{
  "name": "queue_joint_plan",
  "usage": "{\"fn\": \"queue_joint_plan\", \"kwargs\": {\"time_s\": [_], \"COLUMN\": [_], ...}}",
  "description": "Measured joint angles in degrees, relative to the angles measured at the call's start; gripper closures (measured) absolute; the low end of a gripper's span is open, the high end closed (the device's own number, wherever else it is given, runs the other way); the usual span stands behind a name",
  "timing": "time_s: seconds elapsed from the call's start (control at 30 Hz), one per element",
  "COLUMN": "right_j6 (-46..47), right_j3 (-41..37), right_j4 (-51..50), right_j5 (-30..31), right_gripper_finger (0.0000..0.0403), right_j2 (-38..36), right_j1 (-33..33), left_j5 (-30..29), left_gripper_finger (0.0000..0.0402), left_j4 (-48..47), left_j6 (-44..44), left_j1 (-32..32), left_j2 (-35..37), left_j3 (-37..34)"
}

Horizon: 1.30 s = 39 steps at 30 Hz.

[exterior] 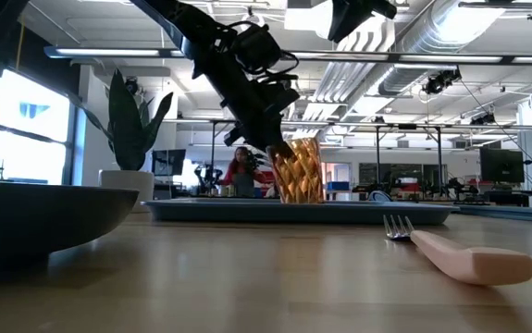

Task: Pick and place plate/cup/fork/spoon on tray
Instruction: Put the yellow glass on the blue tray

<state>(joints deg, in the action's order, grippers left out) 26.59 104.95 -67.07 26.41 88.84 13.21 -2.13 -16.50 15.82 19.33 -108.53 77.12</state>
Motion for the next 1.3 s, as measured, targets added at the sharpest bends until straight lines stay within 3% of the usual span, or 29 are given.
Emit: {"fn": "queue_joint_plan", "kwargs": {"time_s": [0.4,0.87,1.07,1.3], "right_j6": [-4.2,-7.4,-7.5,-7.5], "right_j3": [0.0,0.0,0.0,0.0], "right_j4": [1.2,2.2,2.2,2.2], "right_j5": [0.0,-0.5,-0.5,-0.5], "right_gripper_finger": [0.0340,0.0340,0.0340,0.0340], "right_j2": [0.0,0.0,0.0,0.0], "right_j1": [0.0,0.9,2.0,2.9], "left_j5": [0.6,0.0,0.0,0.0], "left_gripper_finger": [0.0398,0.0398,0.0396,0.0397], "left_j4": [-3.6,-10.5,-17.1,-18.6], "left_j6": [0.5,-2.2,-6.2,-8.0], "left_j1": [2.1,12.2,16.5,20.1], "left_j2": [4.8,11.1,11.3,11.0], "left_j3": [0.0,0.0,2.6,4.6]}}
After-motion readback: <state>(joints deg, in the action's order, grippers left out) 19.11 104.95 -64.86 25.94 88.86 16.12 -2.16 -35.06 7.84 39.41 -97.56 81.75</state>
